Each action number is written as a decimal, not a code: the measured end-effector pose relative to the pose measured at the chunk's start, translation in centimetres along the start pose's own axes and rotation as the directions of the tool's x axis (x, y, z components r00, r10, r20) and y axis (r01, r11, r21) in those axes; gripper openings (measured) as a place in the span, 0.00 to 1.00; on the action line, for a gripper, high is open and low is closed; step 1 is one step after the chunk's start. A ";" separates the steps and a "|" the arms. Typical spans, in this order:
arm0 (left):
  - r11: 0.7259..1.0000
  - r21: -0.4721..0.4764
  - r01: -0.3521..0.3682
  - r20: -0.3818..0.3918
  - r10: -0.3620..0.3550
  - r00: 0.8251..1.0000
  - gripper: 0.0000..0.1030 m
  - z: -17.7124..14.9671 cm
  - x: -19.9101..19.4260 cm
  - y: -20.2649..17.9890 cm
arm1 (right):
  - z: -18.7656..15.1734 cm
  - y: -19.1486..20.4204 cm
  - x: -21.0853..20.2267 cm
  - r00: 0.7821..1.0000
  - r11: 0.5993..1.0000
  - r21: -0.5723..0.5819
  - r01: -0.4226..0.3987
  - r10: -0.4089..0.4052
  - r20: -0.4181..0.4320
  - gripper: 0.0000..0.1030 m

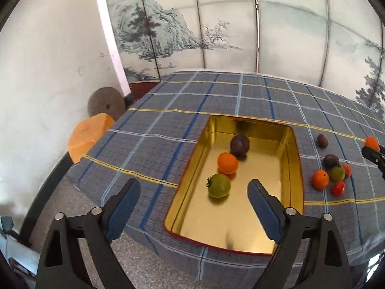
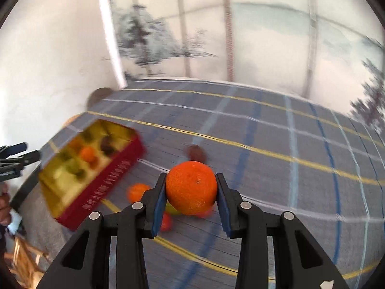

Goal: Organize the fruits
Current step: 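Lower the orange into the gold tray and open the right gripper, then grasp a small orange with the left gripper, then place the small orange in the tray with the left gripper while the right gripper grasps a green tomato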

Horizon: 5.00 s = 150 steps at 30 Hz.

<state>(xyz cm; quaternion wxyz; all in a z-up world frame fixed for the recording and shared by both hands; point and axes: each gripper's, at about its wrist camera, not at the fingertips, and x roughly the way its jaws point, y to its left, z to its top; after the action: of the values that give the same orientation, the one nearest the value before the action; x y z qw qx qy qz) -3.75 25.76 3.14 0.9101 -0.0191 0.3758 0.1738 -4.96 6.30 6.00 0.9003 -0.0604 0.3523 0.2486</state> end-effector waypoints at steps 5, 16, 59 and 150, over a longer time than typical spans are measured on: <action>0.998 -0.040 0.039 -0.003 -0.039 0.999 0.97 -0.4 -0.4 1.0 | 1.9 5.8 1.8 0.996 0.991 -0.094 -0.091 0.090 -0.010 0.34; 0.999 -0.009 -0.033 0.075 0.033 0.997 0.97 -0.9 -1.3 1.6 | 3.5 13.9 8.4 0.971 0.958 -0.177 -0.226 0.206 -0.125 0.34; 0.995 0.089 0.055 0.024 -0.057 0.998 0.97 -2.0 -1.5 -0.3 | 4.6 11.5 6.2 0.983 0.980 -0.082 -0.183 0.183 -0.005 0.58; 0.857 0.258 0.446 -0.169 -0.415 0.894 0.35 0.8 -1.8 -11.4 | -0.8 3.9 9.6 0.930 0.923 -0.368 -0.109 -0.036 -0.365 0.36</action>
<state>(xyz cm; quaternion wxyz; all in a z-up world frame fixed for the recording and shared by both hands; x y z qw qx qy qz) -0.61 14.66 3.86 0.8971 0.0215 0.4316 -0.0923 -1.34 13.38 -0.71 0.7850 -0.2731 0.4590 0.3139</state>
